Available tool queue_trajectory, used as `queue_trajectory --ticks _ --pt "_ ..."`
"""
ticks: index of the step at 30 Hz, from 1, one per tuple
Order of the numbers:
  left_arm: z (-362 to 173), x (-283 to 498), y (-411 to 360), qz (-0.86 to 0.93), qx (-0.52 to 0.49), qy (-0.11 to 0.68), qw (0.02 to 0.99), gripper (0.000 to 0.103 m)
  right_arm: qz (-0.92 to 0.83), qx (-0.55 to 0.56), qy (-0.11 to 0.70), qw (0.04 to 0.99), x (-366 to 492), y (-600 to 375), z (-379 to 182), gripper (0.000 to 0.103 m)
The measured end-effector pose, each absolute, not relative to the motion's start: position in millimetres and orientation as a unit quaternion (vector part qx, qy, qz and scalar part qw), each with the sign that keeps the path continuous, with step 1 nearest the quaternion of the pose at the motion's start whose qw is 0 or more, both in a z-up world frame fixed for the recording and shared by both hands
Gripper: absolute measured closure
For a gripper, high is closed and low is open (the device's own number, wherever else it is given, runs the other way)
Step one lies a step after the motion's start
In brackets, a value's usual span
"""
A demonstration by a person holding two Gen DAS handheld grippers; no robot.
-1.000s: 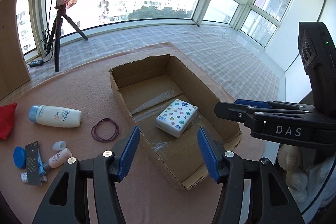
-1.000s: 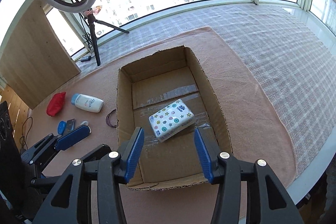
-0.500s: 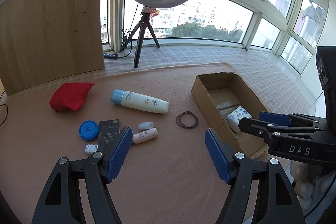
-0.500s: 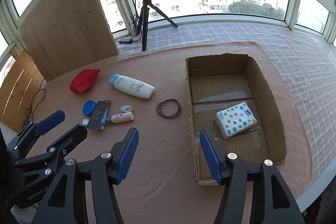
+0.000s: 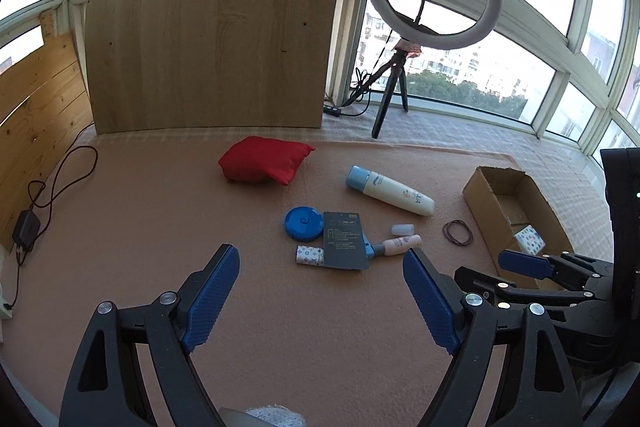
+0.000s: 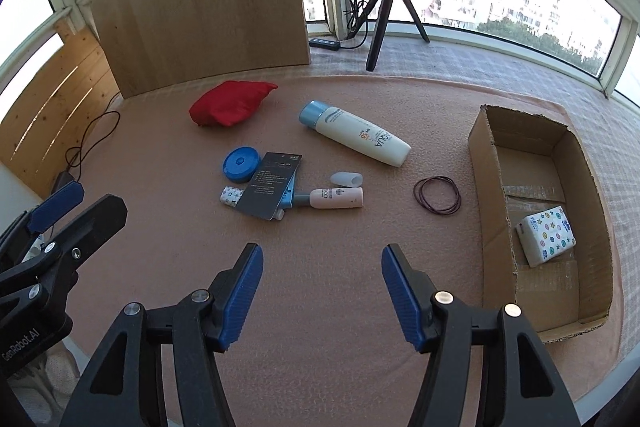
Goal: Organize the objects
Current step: 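Withdraw the right gripper and move it toward the dark card package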
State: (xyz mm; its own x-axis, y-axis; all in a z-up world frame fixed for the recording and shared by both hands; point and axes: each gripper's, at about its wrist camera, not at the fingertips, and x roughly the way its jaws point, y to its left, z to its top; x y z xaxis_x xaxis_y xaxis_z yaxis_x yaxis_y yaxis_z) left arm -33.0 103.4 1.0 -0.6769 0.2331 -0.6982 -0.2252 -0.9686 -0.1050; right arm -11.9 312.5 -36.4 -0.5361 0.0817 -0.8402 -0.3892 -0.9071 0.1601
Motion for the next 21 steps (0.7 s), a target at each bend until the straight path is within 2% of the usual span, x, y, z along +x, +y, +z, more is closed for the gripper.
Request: queue_trajectory --ticks 21 --pt "-7 -16 33 0.914 -0.400 -0.001 0.071 0.015 0.873 -0.427 0.179 0.155 -17 287 -40 0.045"
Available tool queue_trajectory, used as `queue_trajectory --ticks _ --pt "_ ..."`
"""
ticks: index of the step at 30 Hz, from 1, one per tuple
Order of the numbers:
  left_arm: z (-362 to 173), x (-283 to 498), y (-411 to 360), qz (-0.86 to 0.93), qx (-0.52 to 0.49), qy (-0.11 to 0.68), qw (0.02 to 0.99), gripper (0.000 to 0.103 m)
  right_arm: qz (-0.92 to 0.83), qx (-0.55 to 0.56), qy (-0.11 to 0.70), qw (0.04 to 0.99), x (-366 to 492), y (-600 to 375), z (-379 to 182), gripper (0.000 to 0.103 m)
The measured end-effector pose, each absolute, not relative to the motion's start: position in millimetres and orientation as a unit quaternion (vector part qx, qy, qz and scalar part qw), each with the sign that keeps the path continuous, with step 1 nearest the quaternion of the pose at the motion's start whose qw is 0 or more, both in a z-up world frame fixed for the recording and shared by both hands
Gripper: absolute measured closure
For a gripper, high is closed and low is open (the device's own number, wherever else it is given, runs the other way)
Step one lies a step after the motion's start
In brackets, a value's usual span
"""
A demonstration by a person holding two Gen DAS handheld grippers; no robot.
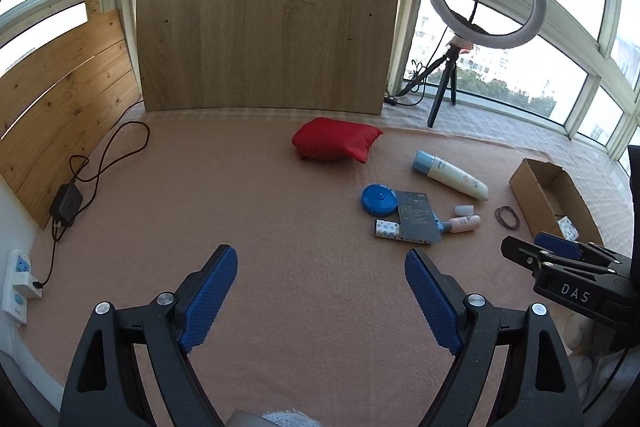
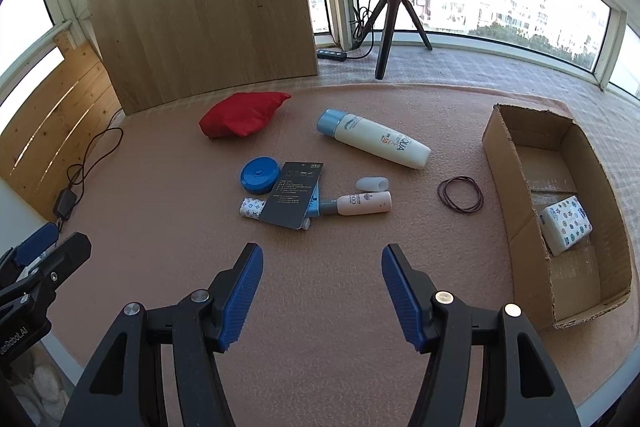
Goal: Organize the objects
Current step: 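Withdraw the right gripper and move it toward the dark card package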
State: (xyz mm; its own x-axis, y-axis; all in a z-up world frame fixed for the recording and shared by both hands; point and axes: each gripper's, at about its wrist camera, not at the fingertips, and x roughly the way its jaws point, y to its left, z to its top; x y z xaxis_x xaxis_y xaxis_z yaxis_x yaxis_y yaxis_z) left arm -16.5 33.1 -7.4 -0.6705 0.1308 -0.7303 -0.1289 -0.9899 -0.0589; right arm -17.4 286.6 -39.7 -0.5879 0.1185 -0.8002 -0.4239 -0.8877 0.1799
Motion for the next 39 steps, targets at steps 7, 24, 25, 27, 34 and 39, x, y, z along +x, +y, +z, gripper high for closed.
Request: queue_trajectory --ticks 7,24,25,27,34,39 --pt "-13 -27 23 0.910 -0.410 0.000 0.067 0.015 0.875 -0.427 0.174 0.148 -27 288 -42 0.045" --pt "-30 -58 8 0.905 -0.423 -0.011 0.046 0.015 0.866 -0.460 0.155 0.122 -69 291 -53 0.045" --pt "-30 -58 8 0.905 -0.423 -0.010 0.046 0.015 0.866 -0.460 0.153 0.123 -71 290 -52 0.045" --pt "-30 -60 8 0.905 -0.423 -0.008 0.047 0.015 0.867 -0.458 0.153 0.125 -75 288 -50 0.045" --pt "-31 -62 1 0.905 -0.422 0.002 0.052 0.015 0.866 -0.458 0.158 0.125 -80 282 -48 0.045" --pt "-41 -65 -14 0.899 -0.435 -0.010 0.054 0.015 0.863 -0.458 0.165 0.132 -76 285 -47 0.045"
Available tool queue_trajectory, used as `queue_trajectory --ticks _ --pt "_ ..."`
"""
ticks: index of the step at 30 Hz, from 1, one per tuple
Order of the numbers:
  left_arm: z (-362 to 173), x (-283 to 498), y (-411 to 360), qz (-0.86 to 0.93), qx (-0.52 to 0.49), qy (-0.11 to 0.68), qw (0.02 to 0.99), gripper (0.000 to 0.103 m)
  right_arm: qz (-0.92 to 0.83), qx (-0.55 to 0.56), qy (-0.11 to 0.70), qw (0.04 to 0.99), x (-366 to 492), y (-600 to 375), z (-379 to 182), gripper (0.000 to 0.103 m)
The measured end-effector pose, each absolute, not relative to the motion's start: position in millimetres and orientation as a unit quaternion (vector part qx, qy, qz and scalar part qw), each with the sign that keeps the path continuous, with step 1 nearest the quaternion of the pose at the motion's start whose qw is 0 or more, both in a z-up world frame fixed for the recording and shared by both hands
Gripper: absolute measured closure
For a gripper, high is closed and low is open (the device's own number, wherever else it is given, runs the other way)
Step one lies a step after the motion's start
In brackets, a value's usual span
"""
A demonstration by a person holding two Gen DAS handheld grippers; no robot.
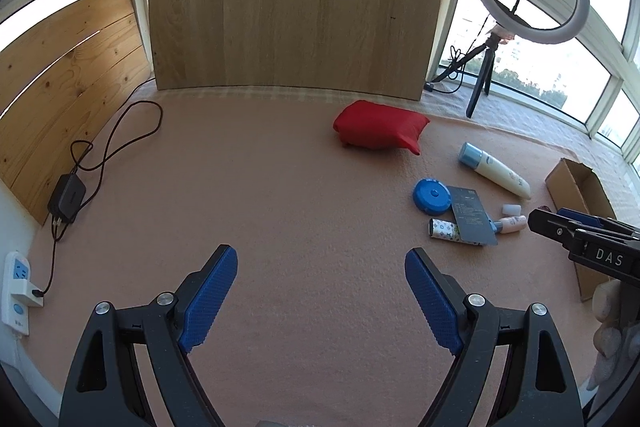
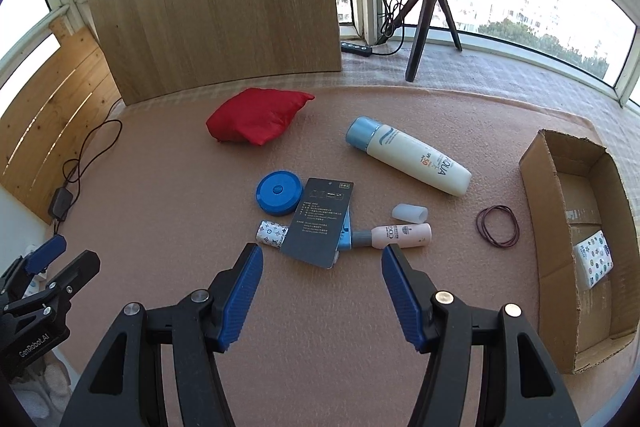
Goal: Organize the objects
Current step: 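Withdraw the right gripper and move it toward the dark card package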
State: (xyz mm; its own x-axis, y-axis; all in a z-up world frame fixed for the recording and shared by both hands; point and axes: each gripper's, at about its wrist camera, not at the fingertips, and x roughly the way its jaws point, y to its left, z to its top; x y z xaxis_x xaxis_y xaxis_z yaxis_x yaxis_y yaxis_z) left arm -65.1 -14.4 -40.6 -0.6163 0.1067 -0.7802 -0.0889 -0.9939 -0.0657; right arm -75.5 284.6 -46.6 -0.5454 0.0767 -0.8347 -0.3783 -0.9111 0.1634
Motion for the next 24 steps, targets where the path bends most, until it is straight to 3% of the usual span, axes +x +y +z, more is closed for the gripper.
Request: queue_trajectory --ticks 24 --pt "-55 -105 10 0.889 -0.451 0.013 0.081 0.015 0.844 -0.472 0.191 0.166 -66 341 -56 0.045"
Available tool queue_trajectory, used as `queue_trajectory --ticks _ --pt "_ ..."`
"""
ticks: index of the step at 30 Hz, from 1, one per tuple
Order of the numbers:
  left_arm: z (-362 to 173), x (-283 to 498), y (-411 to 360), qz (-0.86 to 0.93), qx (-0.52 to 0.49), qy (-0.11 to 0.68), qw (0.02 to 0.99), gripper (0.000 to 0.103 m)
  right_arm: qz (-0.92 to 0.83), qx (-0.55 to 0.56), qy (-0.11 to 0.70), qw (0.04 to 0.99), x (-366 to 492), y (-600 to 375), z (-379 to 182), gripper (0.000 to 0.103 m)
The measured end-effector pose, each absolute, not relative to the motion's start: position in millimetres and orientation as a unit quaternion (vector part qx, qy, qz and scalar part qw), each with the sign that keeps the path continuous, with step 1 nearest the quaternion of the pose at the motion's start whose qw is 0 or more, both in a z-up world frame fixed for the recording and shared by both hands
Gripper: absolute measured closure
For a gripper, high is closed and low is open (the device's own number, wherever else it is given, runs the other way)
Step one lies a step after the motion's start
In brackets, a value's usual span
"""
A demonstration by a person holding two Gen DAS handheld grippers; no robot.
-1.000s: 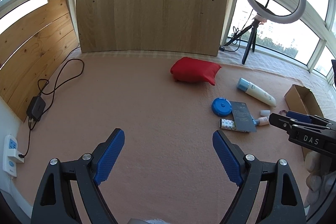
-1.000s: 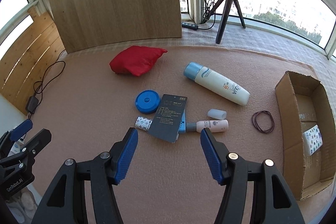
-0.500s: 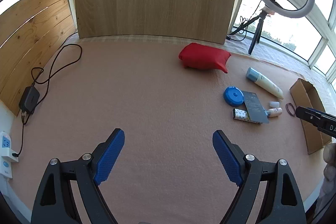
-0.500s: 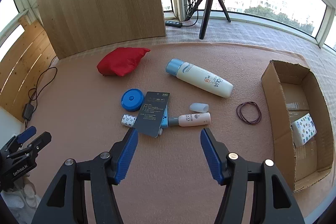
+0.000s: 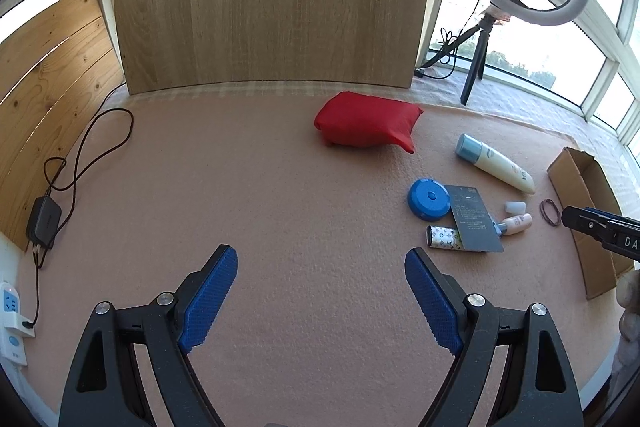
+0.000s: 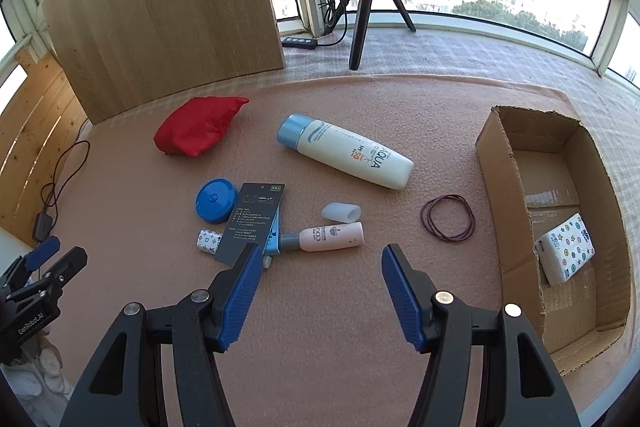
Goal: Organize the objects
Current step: 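Withdraw the right gripper and move it toward the dark card package, then close the right gripper on the dark card package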
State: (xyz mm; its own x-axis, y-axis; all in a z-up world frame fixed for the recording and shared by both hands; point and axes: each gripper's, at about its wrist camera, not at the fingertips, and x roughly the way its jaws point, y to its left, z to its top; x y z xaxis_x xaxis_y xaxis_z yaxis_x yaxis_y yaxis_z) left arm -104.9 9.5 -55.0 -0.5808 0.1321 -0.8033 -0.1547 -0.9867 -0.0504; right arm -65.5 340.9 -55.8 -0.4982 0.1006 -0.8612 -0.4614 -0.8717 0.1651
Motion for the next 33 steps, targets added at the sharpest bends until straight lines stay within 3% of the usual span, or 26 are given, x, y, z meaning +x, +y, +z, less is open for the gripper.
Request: queue_trajectory --ticks 21,33 --pt "-68 -153 46 0.882 -0.463 0.015 0.090 0.015 0.827 -0.490 0.234 0.143 -87 396 -75 0.045" --pt "-75 -154 49 0.875 -0.473 0.014 0.105 0.015 0.812 -0.528 0.236 0.078 -126 369 -86 0.044"
